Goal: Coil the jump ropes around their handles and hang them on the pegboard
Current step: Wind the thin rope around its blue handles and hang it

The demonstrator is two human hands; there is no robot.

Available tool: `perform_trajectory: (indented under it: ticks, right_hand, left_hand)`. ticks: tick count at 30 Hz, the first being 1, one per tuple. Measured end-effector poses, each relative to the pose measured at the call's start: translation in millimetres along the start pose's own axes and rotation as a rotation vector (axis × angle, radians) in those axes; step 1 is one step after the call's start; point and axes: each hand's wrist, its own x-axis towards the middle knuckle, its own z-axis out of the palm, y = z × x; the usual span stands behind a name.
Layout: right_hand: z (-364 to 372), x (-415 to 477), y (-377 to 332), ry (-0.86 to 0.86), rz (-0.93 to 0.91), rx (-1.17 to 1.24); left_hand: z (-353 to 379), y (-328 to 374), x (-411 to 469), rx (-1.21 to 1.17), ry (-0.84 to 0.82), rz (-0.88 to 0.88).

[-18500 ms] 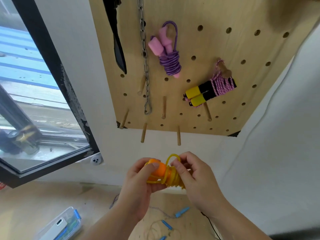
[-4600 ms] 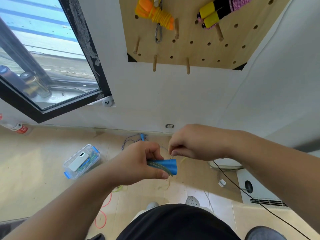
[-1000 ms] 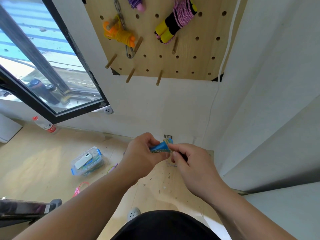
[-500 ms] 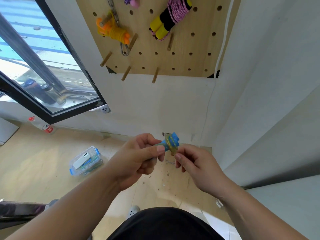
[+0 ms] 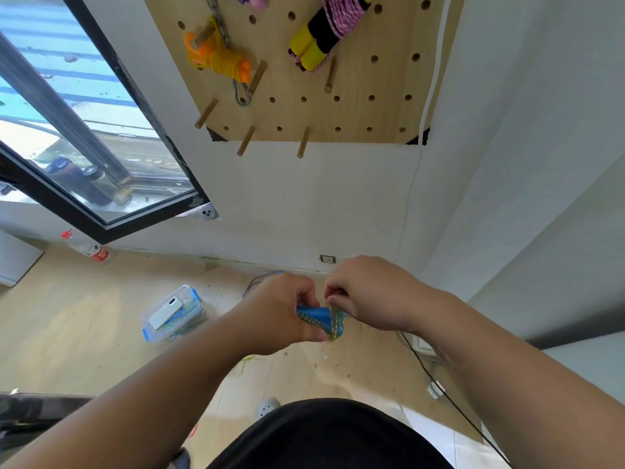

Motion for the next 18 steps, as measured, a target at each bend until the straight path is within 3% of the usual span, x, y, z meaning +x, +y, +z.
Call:
perform_trajectory:
  ticks: [3, 7, 13, 18]
  right_hand:
    - [0, -2, -12, 0.101, 0.054, 0.063]
    - [3, -12, -21, 0.232, 0.076, 0.201]
    - [23, -27, -16, 0.438, 0.091, 0.388]
    - [31, -36, -15, 0.484, 0.102, 0.407]
  left_hand:
    - [2, -3, 6, -0.049, 0.188, -0.064]
    - [-8, -4, 7, -0.319, 0.377, -0.143]
    - [-6, -4, 5, -0.627, 0.376, -0.235]
    - [-2, -6, 9, -0.844, 0.355, -0.276]
